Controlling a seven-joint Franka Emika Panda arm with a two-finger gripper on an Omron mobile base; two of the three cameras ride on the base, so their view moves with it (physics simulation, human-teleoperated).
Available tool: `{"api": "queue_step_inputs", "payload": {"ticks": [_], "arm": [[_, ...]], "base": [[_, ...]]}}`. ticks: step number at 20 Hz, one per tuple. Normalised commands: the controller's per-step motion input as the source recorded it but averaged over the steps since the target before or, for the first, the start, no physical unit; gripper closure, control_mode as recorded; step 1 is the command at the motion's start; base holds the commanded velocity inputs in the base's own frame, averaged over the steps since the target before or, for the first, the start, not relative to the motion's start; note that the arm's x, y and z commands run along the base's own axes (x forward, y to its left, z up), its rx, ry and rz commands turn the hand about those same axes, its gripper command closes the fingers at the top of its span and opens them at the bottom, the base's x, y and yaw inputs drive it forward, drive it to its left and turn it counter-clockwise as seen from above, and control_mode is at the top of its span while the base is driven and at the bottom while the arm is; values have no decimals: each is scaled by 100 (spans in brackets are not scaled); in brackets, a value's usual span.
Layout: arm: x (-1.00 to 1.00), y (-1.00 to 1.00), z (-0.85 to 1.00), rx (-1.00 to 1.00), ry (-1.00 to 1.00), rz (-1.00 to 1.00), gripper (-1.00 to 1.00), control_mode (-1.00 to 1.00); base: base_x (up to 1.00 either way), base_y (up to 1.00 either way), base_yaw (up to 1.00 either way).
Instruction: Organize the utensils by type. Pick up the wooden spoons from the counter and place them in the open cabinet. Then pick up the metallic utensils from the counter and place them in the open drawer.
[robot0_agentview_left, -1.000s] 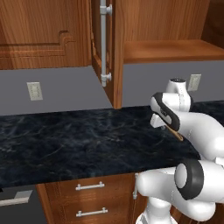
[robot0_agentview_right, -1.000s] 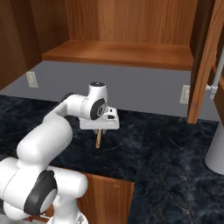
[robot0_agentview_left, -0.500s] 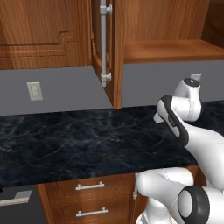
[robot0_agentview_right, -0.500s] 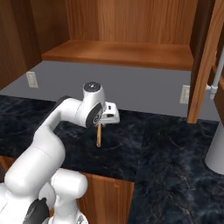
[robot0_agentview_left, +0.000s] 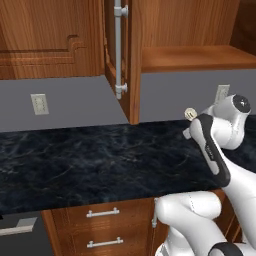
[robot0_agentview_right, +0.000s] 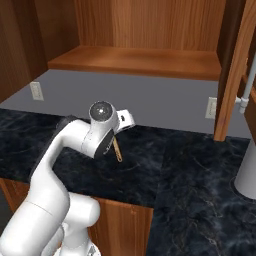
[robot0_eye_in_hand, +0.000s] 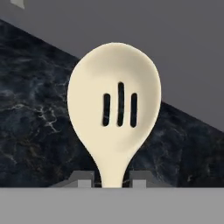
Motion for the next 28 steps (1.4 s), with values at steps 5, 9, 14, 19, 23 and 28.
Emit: {"api": "queue_step_inputs", "payload": {"ticks": [5, 9, 14, 19, 23, 28], "arm": [[-11, -1, 63, -14, -16, 26, 100, -100], [-10, 4, 63, -27, -13, 17, 100, -100], [-1, 13, 69, -33, -9, 14, 100, -100], [-11, 1, 69, -29, -6, 10, 100, -100], [-21, -10, 54, -13, -28, 11, 100, -100], [-1, 0, 62, 0, -23, 0, 100, -100]], "base": [[0, 0, 0], [0, 0, 0], [0, 0, 0], [0, 0, 0], [0, 0, 0], [0, 0, 0]]}}
